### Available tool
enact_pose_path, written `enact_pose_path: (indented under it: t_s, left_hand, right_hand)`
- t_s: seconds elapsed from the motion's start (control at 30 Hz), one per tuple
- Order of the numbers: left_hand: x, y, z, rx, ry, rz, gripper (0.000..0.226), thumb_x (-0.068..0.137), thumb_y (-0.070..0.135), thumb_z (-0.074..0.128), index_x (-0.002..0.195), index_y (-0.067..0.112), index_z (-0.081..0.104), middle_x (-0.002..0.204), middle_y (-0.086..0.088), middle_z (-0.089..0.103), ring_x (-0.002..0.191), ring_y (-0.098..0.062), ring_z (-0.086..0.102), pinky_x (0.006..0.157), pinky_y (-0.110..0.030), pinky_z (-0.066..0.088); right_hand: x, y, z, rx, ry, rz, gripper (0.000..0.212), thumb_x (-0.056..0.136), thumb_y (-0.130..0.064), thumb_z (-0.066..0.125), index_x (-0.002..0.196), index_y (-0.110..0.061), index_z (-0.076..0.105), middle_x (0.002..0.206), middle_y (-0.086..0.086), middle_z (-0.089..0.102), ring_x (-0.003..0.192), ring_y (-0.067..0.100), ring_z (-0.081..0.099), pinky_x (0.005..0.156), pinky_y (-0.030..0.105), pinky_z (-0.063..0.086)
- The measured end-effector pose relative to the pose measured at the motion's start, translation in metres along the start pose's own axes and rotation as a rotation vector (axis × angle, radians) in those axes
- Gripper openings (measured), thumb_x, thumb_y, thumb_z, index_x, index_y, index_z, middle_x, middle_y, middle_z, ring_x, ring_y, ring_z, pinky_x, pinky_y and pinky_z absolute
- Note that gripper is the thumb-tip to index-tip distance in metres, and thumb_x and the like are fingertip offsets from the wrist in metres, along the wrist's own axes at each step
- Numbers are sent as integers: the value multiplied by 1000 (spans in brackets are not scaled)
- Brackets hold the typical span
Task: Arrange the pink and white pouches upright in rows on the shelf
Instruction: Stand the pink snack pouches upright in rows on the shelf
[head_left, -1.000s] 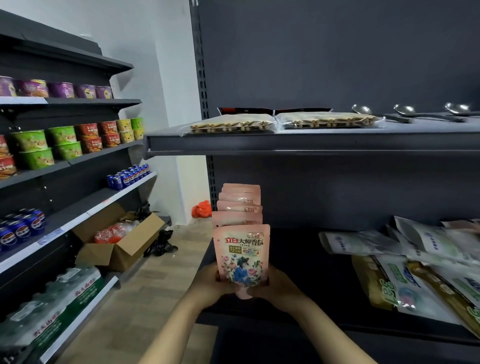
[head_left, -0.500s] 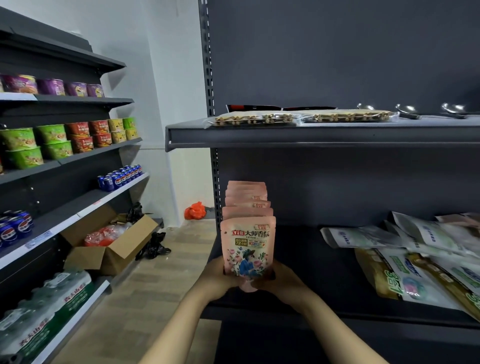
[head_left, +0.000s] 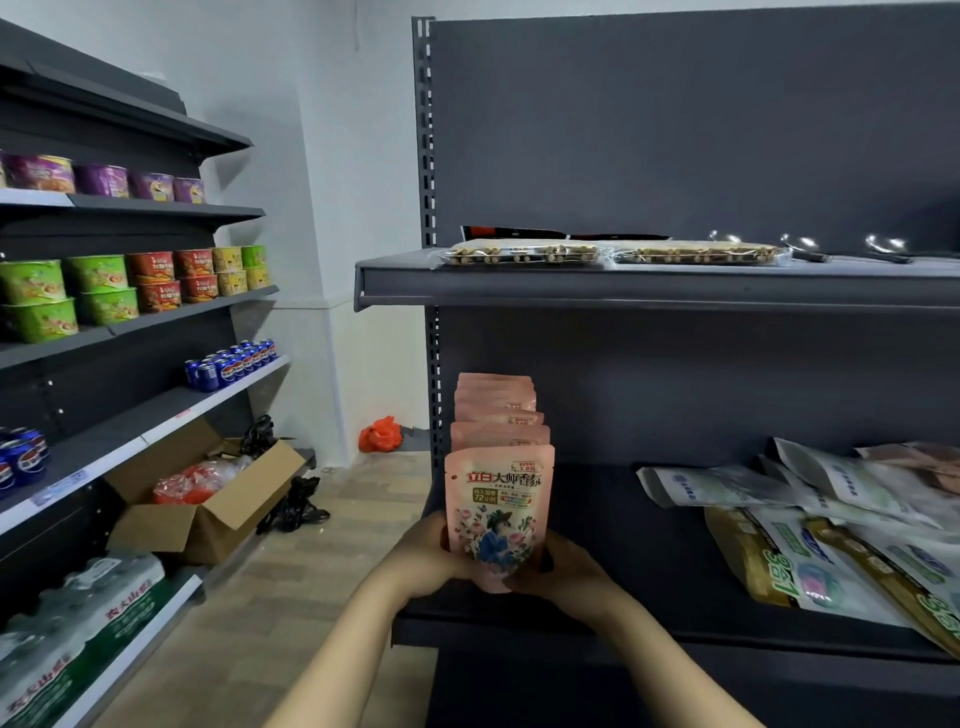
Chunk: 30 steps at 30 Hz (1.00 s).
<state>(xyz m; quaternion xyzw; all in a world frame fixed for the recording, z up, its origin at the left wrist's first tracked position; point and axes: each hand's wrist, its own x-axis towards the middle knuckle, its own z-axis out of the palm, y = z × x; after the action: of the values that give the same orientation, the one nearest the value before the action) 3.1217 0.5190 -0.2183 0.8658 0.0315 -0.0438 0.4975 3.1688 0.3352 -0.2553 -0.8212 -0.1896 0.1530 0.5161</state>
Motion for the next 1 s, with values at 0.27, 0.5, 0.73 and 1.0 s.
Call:
enact_pose_path:
  t_s: [0.27,0.5,0.73,1.0]
  left_hand:
    - [-24,61,-35,245,237,-9,64,84,21,65,140,17,34,137,-6,49,112,-20,54,74,-19,43]
    - [-35,133,-24,311,433,322,46,85,30,63,128,19,49,120,2,59,98,-11,53,79,-21,37]
    - [4,172,54,175,262,410,42,85,25,65,125,16,52,120,-2,59,102,-10,52,83,-17,38]
    - [64,221,176,171,42,443,41,82,25,69,119,16,55,120,-5,59,98,-13,54,92,-28,44]
  right_hand:
    - [-8,-1,-30,-54,56,24,36,78,-12,68,110,-26,58,109,-4,65,100,9,61,87,27,52]
    - [-24,-20,-84,-20,320,-141,18,84,-12,66,90,-29,64,95,-6,69,92,10,63,84,21,48]
    - [-46,-21,-153,-2,460,-218,17,85,-15,64,75,-28,63,70,-11,63,67,5,55,70,25,42]
    - [-81,25,-251,-52,575,-107,11,90,-9,55,91,-16,63,92,-1,66,90,14,60,76,23,43]
